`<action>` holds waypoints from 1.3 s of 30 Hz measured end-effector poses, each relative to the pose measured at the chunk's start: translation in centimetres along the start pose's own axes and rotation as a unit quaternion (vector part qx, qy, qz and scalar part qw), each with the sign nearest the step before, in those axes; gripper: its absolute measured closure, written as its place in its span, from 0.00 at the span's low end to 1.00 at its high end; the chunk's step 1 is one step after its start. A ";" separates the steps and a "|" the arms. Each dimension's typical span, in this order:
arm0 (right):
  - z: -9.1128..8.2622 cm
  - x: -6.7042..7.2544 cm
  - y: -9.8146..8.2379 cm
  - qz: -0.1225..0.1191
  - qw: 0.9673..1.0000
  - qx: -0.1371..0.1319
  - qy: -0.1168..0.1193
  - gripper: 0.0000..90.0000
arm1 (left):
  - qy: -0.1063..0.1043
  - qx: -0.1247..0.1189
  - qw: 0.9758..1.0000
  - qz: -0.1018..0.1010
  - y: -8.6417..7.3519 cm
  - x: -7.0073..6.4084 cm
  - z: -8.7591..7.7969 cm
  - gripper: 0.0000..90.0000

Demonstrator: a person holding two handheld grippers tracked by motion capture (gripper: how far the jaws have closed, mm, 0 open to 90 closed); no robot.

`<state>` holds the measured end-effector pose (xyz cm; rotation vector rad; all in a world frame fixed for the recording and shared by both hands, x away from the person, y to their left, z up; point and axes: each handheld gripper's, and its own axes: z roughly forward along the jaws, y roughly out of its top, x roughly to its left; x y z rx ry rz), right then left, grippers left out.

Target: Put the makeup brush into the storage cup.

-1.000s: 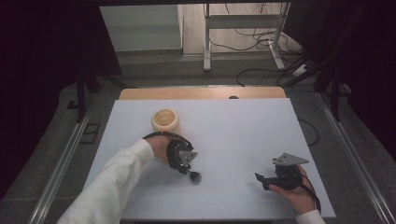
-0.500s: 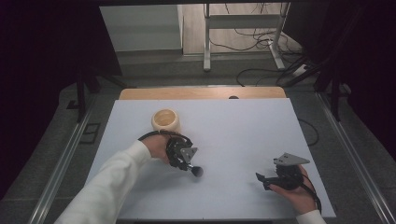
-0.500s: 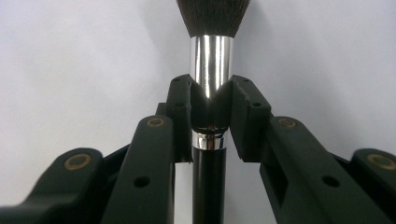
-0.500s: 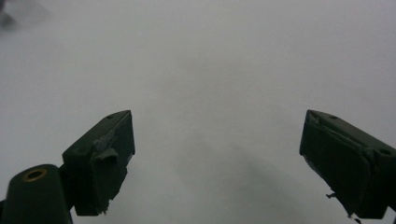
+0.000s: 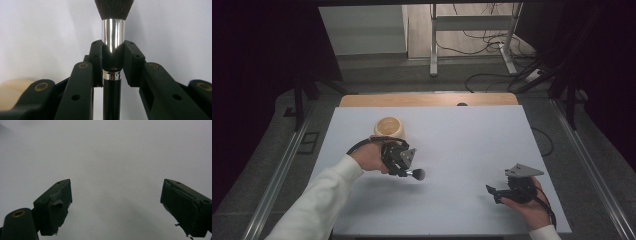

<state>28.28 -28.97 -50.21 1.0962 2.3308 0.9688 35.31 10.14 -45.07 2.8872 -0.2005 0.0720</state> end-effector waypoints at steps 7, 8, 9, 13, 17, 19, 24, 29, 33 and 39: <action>0.0 0.1 0.0 0.000 1.000 0.001 -0.001 0.12 | 0.030 -0.022 0.998 -0.050 -0.7 -0.4 -0.1 0.79; 0.0 0.1 0.0 0.000 1.000 0.001 0.000 0.12 | 0.029 -0.025 0.998 -0.057 -0.8 -0.4 -0.1 0.79; 0.1 0.1 0.0 0.000 1.000 0.002 -0.001 0.12 | 0.032 -0.028 0.997 -0.063 -0.8 -0.5 -0.2 0.79; 0.1 0.1 0.0 -0.001 1.000 0.002 -0.002 0.12 | 0.035 -0.035 0.994 -0.100 -0.9 -0.7 -0.2 0.79; 0.1 0.1 0.0 -0.004 1.000 0.002 -0.002 0.12 | 0.045 -0.043 0.990 -0.125 -1.0 -1.0 -0.2 0.79; 0.1 0.2 0.0 -0.004 1.000 0.001 -0.002 0.12 | 0.050 -0.045 0.988 -0.140 -1.0 -1.3 -0.2 0.79; 0.0 0.1 0.0 -0.004 1.000 0.001 -0.003 0.12 | 0.046 -0.062 0.983 -0.169 -1.2 -1.8 -0.2 0.79; 0.0 0.1 0.0 -0.004 1.000 0.002 -0.003 0.12 | 0.044 -0.091 0.976 -0.191 -1.7 -2.2 -0.3 0.79; 0.0 0.1 0.0 -0.003 1.000 0.001 -0.003 0.12 | 0.045 -0.103 0.973 -0.200 -2.0 -2.4 -0.3 0.79; 0.0 0.1 -0.1 -0.002 1.000 0.001 -0.004 0.12 | 0.052 -0.125 0.966 -0.220 -2.7 -2.8 -0.8 0.79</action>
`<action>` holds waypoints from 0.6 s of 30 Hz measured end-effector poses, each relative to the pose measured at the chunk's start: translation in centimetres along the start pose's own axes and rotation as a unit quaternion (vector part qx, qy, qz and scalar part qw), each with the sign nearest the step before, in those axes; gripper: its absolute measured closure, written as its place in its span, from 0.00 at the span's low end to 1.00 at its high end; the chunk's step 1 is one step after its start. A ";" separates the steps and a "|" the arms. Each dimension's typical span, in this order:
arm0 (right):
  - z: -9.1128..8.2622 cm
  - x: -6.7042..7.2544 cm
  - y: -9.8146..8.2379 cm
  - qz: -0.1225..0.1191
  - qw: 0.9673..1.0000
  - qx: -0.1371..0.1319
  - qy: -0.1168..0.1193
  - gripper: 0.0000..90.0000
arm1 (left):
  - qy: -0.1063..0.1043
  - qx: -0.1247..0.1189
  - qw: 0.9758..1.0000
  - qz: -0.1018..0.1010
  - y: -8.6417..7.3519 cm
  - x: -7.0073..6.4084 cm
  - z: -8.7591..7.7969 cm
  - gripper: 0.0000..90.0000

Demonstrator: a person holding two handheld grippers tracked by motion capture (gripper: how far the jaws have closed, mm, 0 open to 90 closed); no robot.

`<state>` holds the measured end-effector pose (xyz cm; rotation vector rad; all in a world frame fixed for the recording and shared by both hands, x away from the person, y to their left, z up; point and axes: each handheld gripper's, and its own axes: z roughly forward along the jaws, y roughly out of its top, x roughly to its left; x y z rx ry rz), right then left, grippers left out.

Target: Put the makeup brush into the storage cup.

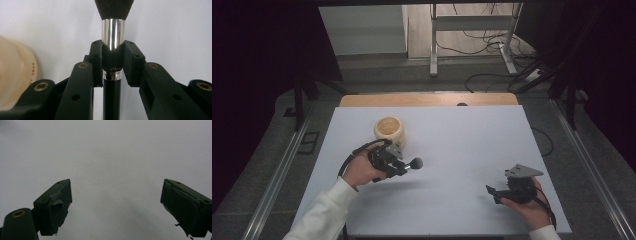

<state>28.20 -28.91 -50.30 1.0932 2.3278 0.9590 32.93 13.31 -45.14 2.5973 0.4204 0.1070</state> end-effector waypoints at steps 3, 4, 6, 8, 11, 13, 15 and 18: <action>0.0 0.0 0.0 -0.001 1.000 0.000 0.000 0.12 | 0.004 -0.005 1.000 -0.016 -0.3 -0.1 -0.4 0.79; 0.0 0.0 0.0 0.000 1.000 0.000 0.000 0.12 | 0.006 -0.010 1.000 -0.023 -0.5 -0.1 -0.5 0.79; 0.0 0.0 0.0 -0.001 1.000 0.000 0.000 0.12 | 0.007 -0.019 0.999 -0.033 -0.8 -0.2 -0.8 0.79; 0.0 0.0 0.0 -0.002 1.000 0.000 0.000 0.12 | 0.016 -0.028 0.999 -0.043 -1.2 -0.4 -1.1 0.79; 0.0 0.1 0.0 -0.002 1.000 0.001 0.000 0.12 | 0.010 -0.042 0.998 -0.048 -1.5 -0.5 -1.3 0.79; 0.0 0.1 0.1 -0.002 1.000 0.001 0.000 0.12 | 0.010 -0.051 0.997 -0.053 -1.7 -0.6 -1.6 0.79; 0.0 0.1 0.1 -0.001 1.000 0.000 0.001 0.12 | 0.012 -0.060 0.996 -0.060 -1.9 -0.6 -1.8 0.79; -0.1 0.1 0.1 -0.002 1.000 -0.001 0.001 0.12 | 0.011 -0.071 0.995 -0.071 -2.1 -0.7 -2.0 0.79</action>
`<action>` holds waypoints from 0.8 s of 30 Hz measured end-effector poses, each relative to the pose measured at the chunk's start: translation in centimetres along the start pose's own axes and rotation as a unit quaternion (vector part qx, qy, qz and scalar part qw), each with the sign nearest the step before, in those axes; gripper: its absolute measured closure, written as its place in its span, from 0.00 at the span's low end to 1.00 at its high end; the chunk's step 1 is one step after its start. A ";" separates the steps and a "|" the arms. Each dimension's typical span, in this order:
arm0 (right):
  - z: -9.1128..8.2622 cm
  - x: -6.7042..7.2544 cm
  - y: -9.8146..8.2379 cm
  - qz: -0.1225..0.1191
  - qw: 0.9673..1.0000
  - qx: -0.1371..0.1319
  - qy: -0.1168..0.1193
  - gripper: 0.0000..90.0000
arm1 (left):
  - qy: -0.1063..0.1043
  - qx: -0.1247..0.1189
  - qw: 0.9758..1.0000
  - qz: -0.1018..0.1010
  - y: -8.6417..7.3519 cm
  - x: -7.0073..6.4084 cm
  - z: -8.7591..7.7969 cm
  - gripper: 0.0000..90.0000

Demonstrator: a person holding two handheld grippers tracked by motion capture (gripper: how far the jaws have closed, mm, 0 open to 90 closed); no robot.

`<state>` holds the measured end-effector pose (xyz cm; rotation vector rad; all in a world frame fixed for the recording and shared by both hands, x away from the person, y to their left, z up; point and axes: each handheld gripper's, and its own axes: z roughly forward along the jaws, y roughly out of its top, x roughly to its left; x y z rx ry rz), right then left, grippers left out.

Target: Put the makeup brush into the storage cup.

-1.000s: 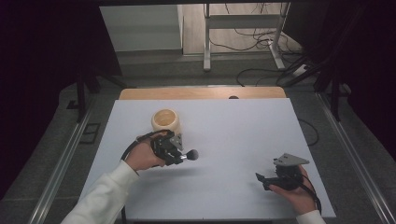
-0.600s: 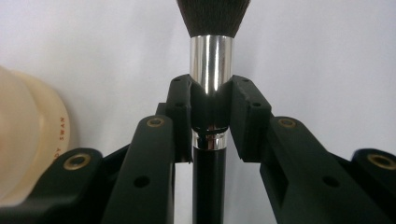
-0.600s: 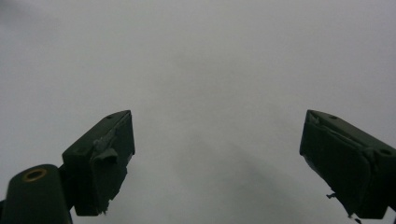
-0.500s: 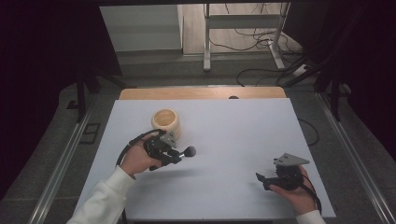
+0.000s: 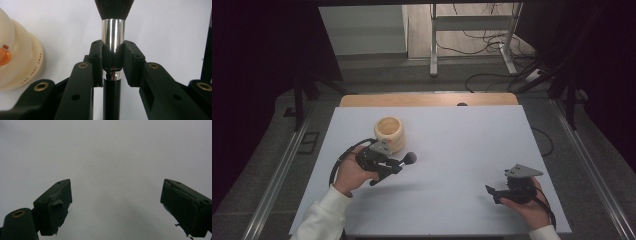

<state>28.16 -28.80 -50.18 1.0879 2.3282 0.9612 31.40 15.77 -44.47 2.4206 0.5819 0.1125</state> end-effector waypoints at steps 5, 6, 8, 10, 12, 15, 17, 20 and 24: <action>0.0 0.0 0.0 0.001 1.000 0.002 -0.001 0.12 | -0.005 -0.019 1.000 -0.022 -0.4 0.1 0.0 0.79; 0.0 0.0 0.0 0.001 1.000 0.001 -0.002 0.12 | -0.008 -0.028 0.999 -0.033 -0.4 0.0 0.1 0.79; 0.0 0.0 0.0 0.001 1.000 0.000 -0.002 0.12 | -0.010 -0.037 0.998 -0.047 -0.5 0.1 0.0 0.79; 0.0 0.0 0.0 0.000 1.000 0.001 -0.002 0.12 | -0.006 -0.039 0.998 -0.053 -0.6 0.1 0.0 0.79; 0.0 0.0 0.0 0.000 1.000 0.001 -0.002 0.12 | -0.004 -0.042 0.997 -0.061 -0.7 0.2 0.0 0.79; 0.0 0.0 0.0 0.000 1.000 0.001 -0.002 0.12 | -0.006 -0.045 0.997 -0.068 -1.0 0.4 -0.1 0.79; 0.0 0.0 0.0 0.000 1.000 0.000 -0.002 0.12 | -0.009 -0.051 0.996 -0.073 -1.1 0.5 0.0 0.79; 0.0 0.0 0.0 0.000 1.000 0.001 -0.002 0.12 | -0.012 -0.061 0.995 -0.080 -1.4 0.7 -0.1 0.79; 0.0 0.1 0.0 -0.001 1.000 0.001 -0.002 0.12 | -0.013 -0.079 0.993 -0.091 -1.7 1.0 -0.3 0.79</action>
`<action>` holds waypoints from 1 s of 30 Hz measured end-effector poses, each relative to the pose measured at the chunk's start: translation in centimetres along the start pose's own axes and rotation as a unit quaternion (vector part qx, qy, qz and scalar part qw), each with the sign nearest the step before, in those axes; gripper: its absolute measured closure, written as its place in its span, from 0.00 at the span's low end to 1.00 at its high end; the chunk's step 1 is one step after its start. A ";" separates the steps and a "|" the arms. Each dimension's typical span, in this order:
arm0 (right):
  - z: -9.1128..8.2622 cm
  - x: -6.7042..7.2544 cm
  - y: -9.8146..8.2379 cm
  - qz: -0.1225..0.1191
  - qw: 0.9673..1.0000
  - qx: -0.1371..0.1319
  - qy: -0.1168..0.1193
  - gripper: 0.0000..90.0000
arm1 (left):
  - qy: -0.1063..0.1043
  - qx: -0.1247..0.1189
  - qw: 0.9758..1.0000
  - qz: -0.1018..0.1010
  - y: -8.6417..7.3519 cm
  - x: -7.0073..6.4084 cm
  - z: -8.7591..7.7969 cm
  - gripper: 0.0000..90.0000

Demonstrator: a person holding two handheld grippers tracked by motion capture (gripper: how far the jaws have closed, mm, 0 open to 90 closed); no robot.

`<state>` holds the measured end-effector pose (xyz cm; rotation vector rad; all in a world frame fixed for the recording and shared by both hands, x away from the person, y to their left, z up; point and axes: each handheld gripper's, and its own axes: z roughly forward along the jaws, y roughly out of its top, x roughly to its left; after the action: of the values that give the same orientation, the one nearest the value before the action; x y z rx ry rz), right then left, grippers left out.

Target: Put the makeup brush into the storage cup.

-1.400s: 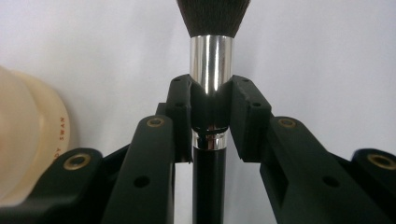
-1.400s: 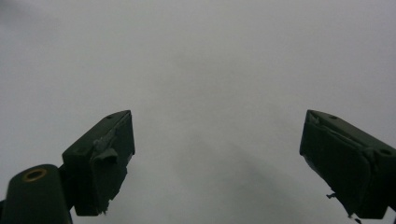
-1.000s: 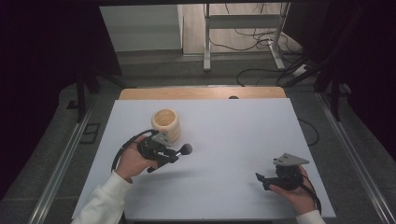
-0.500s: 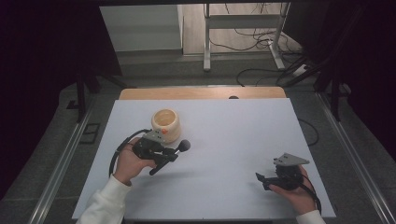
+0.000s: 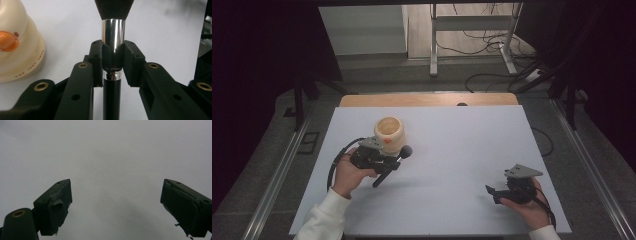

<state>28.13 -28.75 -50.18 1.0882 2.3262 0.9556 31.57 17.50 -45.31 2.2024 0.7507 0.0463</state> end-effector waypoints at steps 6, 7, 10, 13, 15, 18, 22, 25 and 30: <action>0.0 0.0 0.0 0.001 1.000 0.000 -0.001 0.12 | -0.010 -0.019 1.000 -0.008 -0.3 0.5 -0.4 0.79; 0.0 0.0 0.0 0.000 1.000 0.000 -0.001 0.12 | -0.010 -0.022 1.000 -0.011 -0.4 0.5 -0.4 0.79; 0.0 0.0 0.0 0.001 1.000 -0.001 0.000 0.12 | -0.009 -0.026 0.999 -0.017 -0.5 0.7 -0.5 0.79; 0.0 0.0 0.0 0.001 1.000 -0.001 0.000 0.12 | -0.011 -0.035 0.999 -0.020 -0.6 0.8 -0.6 0.79; 0.0 0.0 0.0 0.000 1.000 0.000 0.000 0.12 | -0.014 -0.038 0.999 -0.019 -0.5 0.8 -0.7 0.79; 0.0 0.0 0.0 0.000 1.000 0.000 -0.001 0.12 | -0.017 -0.047 0.999 -0.020 -0.4 0.9 -0.9 0.79; 0.0 -0.1 0.0 0.001 1.000 0.000 -0.002 0.12 | -0.012 -0.058 0.998 -0.024 -0.3 0.9 -1.2 0.79; 0.0 -0.1 0.0 0.001 1.000 0.000 -0.003 0.12 | -0.006 -0.068 0.997 -0.025 -0.1 1.1 -1.5 0.79; 0.0 -0.1 0.0 0.003 1.000 -0.001 -0.004 0.12 | 0.004 -0.088 0.996 -0.031 0.2 1.4 -2.1 0.79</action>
<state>28.17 -28.83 -50.20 1.0976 2.3157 0.9534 32.25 19.55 -43.95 2.0118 0.7878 0.0881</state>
